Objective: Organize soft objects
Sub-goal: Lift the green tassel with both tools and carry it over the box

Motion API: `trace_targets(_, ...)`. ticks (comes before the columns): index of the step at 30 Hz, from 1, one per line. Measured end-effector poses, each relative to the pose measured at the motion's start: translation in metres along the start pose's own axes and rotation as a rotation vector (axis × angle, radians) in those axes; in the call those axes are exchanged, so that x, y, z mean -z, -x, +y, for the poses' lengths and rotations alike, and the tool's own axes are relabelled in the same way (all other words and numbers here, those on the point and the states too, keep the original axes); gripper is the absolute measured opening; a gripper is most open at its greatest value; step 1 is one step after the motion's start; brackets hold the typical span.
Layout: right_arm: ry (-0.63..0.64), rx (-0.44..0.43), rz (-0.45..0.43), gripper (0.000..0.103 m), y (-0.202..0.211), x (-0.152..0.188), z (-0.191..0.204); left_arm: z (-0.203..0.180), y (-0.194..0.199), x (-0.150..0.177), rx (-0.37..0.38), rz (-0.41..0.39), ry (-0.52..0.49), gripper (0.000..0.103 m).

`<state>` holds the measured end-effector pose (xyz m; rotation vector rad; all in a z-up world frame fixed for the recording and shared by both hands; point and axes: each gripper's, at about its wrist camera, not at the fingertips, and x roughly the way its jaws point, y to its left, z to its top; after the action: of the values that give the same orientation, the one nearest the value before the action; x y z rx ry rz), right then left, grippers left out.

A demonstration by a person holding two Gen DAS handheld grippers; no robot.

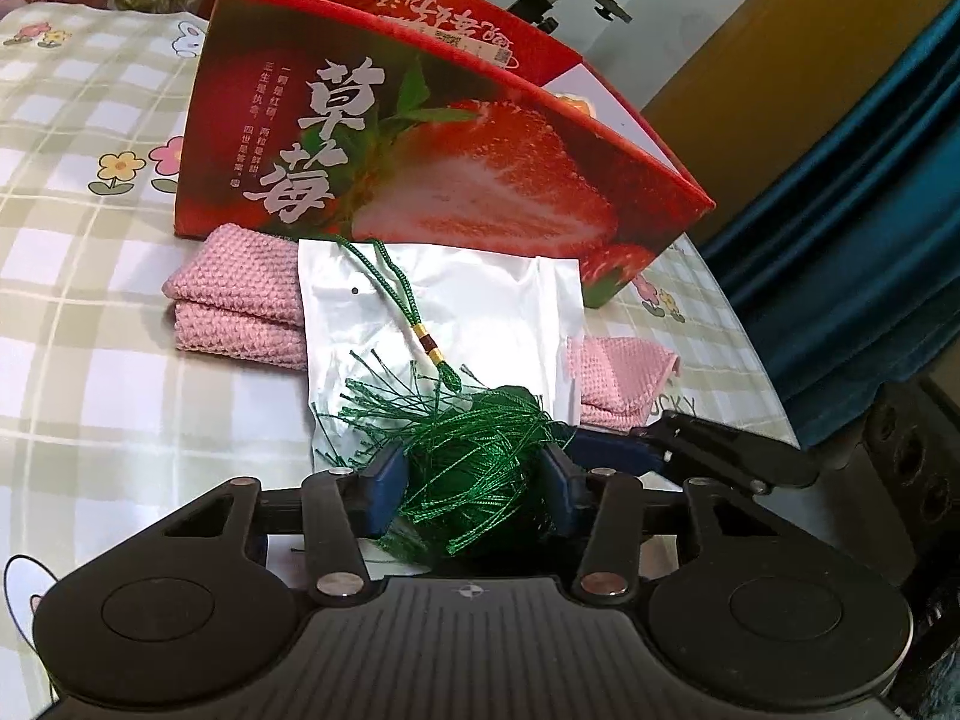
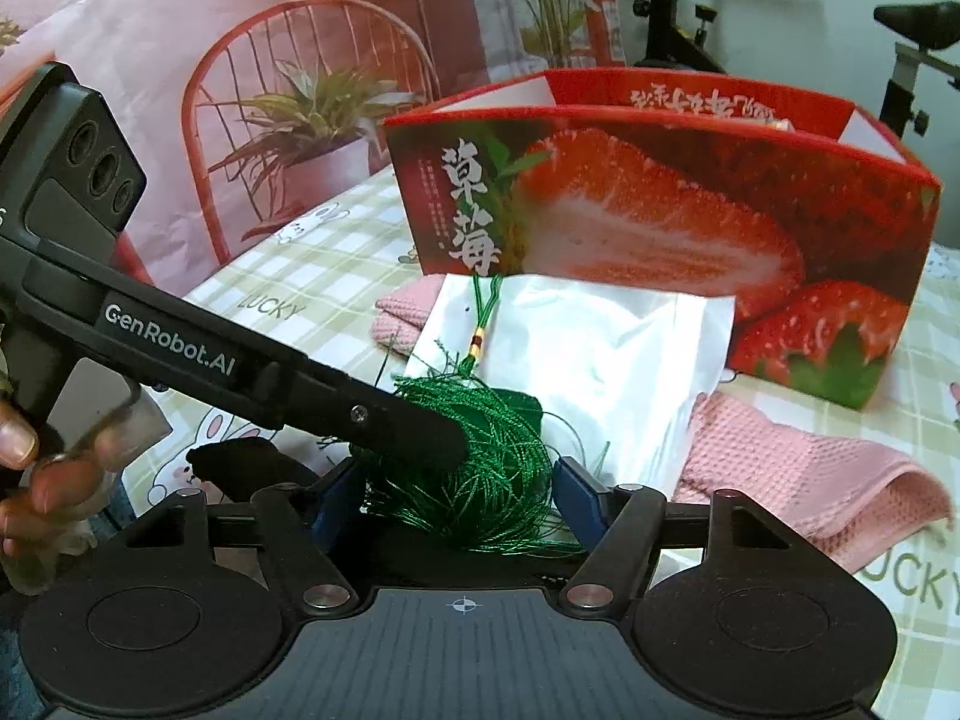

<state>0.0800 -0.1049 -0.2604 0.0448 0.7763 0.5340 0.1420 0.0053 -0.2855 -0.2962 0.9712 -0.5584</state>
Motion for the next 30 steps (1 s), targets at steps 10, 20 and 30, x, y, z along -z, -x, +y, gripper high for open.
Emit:
trace_targets(10, -0.013, 0.001, -0.057, 0.058, 0.006, -0.005, 0.002, -0.012, 0.004, -0.007, -0.014, -0.039, -0.039, 0.05)
trace_targets(20, 0.022, 0.013, -0.156, 0.058, 0.027, -0.036, 0.001, -0.034, 0.028, -0.031, -0.023, -0.135, -0.105, 0.051)
trace_targets(30, 0.092, 0.012, -0.241, 0.056, 0.044, -0.082, 0.003, -0.048, 0.053, -0.06, -0.019, -0.222, -0.131, 0.052)
